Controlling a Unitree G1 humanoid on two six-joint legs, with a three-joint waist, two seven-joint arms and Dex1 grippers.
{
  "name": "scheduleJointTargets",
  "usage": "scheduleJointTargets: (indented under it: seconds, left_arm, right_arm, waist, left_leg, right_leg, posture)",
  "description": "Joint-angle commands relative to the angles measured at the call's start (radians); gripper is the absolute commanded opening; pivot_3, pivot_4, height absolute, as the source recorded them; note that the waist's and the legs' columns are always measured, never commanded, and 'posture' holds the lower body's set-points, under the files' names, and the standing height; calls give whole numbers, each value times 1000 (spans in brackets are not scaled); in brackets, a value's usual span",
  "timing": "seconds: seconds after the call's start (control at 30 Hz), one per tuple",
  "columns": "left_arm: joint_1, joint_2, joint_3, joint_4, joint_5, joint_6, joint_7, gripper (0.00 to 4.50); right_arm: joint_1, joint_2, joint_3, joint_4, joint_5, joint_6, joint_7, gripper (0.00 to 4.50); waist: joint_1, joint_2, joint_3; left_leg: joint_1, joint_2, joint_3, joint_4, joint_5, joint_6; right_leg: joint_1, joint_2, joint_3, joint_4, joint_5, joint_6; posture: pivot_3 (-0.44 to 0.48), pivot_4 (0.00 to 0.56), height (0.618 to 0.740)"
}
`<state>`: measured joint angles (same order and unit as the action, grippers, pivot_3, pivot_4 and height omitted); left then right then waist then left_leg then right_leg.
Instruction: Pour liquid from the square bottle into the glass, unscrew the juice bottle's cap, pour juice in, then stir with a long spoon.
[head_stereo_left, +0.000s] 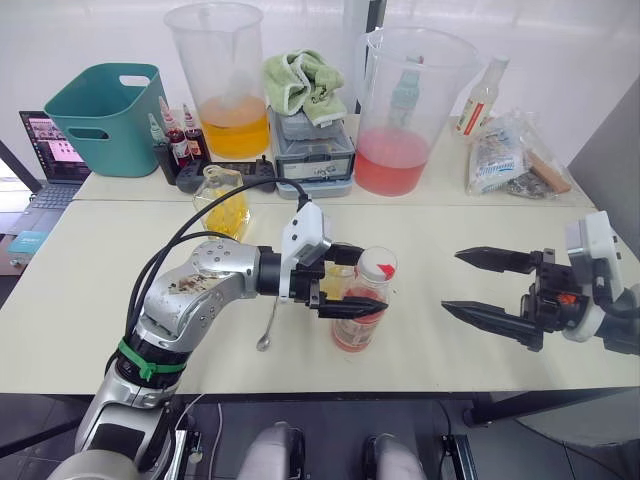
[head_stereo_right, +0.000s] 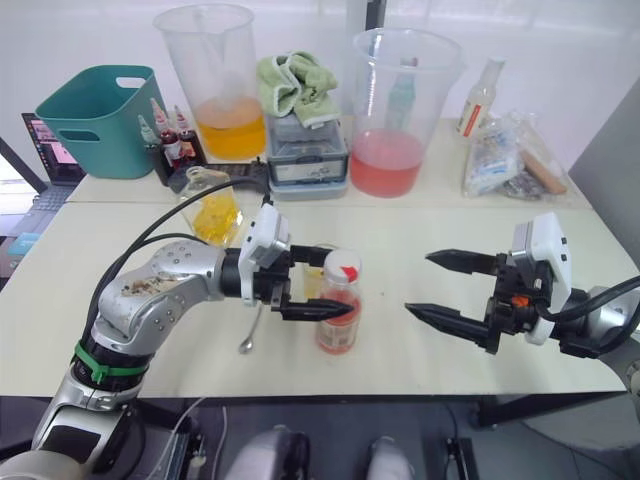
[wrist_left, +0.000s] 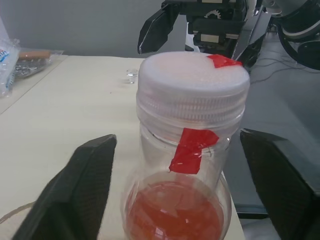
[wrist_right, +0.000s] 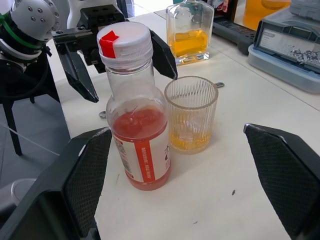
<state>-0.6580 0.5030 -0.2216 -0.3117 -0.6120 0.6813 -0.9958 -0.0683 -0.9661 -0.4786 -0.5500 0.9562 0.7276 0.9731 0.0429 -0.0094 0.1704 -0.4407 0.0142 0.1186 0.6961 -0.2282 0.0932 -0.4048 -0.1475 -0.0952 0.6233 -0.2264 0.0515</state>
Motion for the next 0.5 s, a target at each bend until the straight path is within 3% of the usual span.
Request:
scheduleJointTargets:
  seconds: [0.03, 0.13, 0.43, 0.5]
  left_arm:
    - [-24, -8, -7, -13, 8, -10, -12, 2656]
    - [-23, -10, -8, -17, 13, -6, -14, 1693]
    - [-9, 19, -46, -24, 76, -24, -30, 1693]
    - [-6, 16, -48, -28, 76, -22, -29, 1445]
  right_arm:
    - [-43, 6, 14, -50, 42, -4, -27, 4500]
    - [-68, 10, 35, -63, 62, 2, -48, 4500]
    - [-247, 30, 150, -85, 145, 21, -146, 4500]
    - [-252, 33, 153, -85, 153, 24, -150, 4500]
  waist:
    - [-1, 0, 0]
    - [0, 0, 0]
    - [-2, 0, 0]
    - [1, 0, 0]
  left_leg:
    - [0, 0, 0, 0, 0, 0]
    - [0, 0, 0, 0, 0, 0]
    - [0, 0, -1, 0, 0, 0]
    - [0, 0, -1, 0, 0, 0]
  right_leg:
    - [0, 0, 0, 0, 0, 0]
    - [0, 0, 0, 0, 0, 0]
    - [0, 0, 0, 0, 0, 0]
    - [0, 0, 0, 0, 0, 0]
  posture:
    - [0, 150, 739]
    - [0, 150, 739]
    - [0, 150, 739]
    - [0, 150, 739]
